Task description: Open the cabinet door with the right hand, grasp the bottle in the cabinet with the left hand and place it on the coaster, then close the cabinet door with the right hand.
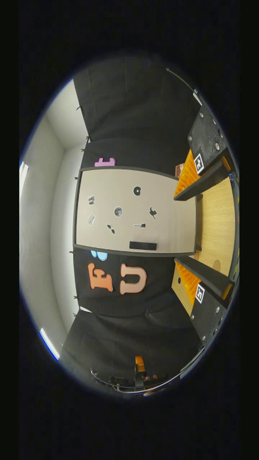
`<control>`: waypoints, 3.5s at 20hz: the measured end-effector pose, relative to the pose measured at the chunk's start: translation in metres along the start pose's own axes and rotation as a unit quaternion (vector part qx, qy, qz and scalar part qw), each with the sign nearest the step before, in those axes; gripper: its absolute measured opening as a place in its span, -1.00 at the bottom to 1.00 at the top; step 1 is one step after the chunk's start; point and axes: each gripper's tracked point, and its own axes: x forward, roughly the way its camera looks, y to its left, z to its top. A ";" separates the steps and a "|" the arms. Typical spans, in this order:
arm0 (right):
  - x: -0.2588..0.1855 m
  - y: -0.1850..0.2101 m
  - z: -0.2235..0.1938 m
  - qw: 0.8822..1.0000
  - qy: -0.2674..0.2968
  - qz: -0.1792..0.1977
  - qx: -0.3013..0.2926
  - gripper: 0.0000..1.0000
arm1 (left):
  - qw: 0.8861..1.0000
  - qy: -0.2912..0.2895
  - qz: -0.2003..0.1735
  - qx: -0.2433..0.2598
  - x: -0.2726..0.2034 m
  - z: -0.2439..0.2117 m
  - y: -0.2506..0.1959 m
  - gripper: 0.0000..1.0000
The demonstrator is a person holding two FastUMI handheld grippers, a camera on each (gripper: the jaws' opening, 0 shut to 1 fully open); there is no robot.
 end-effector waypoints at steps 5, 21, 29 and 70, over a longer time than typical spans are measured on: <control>-0.002 0.014 -0.003 1.000 0.007 0.014 0.011 0.89 | 0.988 0.083 -0.101 -0.086 -0.019 -0.063 -0.096 0.92; 0.026 0.058 -0.004 0.999 -0.004 0.012 0.035 0.90 | 0.992 0.031 -0.118 -0.021 -0.047 -0.049 -0.141 0.99; 0.063 0.082 0.011 1.000 -0.020 -0.015 0.019 0.90 | 0.986 0.023 -0.162 -0.014 -0.034 -0.046 -0.150 0.92; 0.345 0.079 0.020 0.999 -0.010 -0.009 0.050 -0.46 | 0.993 0.053 -0.107 -0.005 0.052 -0.079 -0.156 0.95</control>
